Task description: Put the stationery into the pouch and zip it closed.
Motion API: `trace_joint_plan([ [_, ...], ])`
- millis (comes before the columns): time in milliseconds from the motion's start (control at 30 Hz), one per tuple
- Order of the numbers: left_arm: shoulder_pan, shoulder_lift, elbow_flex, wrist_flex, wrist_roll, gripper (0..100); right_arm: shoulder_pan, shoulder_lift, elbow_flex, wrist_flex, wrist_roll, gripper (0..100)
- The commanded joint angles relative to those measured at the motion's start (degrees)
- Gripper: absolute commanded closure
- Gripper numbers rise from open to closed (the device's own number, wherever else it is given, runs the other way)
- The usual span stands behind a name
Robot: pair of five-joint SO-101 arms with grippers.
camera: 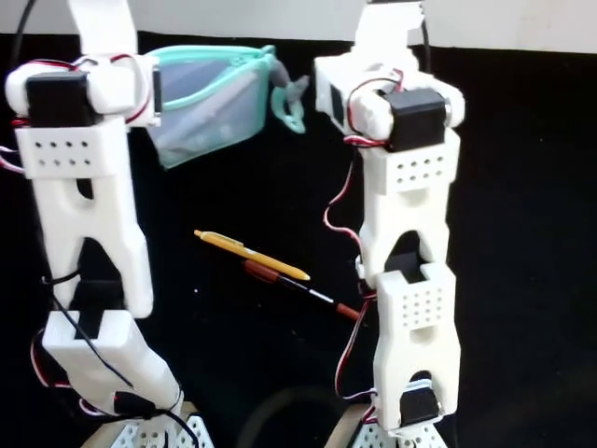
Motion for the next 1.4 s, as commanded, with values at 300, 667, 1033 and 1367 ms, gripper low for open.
trace_joint_plan([
  [300, -1.36, 2.42, -0.31, -1.41, 0.62, 99, -5.14, -20.79, 38.73, 0.57, 8.44, 85.4],
  [667, -1.27, 5.67, -0.40, -1.32, 0.62, 99, -10.77, -22.11, 55.60, 0.57, 17.23, 85.7],
  [1033, -1.45, 8.31, -0.40, -1.32, 0.62, 99, -16.66, -22.11, 73.36, -9.80, 20.66, 85.7],
  [1367, -1.45, 8.66, -0.31, -1.23, 0.53, 99, -21.41, -22.11, 90.95, -24.66, 25.76, 85.7],
])
